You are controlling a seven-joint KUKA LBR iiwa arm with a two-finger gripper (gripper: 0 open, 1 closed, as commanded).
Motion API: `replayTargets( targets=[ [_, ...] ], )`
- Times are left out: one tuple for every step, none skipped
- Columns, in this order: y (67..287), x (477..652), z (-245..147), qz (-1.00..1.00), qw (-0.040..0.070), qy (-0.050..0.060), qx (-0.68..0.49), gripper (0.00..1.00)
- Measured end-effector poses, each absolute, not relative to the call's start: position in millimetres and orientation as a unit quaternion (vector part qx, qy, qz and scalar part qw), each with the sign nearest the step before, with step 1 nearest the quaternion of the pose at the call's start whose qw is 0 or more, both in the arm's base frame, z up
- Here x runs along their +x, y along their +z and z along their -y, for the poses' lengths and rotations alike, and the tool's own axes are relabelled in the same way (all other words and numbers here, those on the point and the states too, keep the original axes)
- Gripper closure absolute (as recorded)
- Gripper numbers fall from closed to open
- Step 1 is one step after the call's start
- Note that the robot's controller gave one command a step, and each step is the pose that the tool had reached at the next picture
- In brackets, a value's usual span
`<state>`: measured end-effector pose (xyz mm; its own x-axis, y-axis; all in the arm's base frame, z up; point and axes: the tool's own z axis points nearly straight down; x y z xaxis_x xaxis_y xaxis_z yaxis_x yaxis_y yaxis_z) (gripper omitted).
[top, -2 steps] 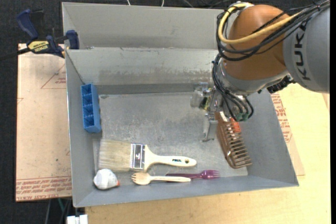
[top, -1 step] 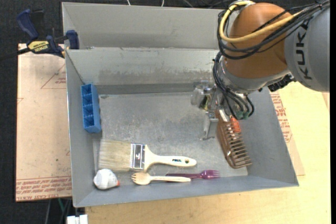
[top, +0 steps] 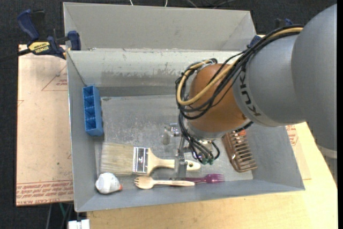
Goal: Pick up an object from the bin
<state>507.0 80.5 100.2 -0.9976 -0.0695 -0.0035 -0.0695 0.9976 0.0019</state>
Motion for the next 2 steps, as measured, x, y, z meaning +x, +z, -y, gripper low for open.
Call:
replayTargets(
  targets=[
    [160,499.5,-110,-1.0,0.005,0.001,-0.009,0.0],
    [99,488.2,-197,-1.0,-0.001,0.002,-0.002,0.0]
  ],
)
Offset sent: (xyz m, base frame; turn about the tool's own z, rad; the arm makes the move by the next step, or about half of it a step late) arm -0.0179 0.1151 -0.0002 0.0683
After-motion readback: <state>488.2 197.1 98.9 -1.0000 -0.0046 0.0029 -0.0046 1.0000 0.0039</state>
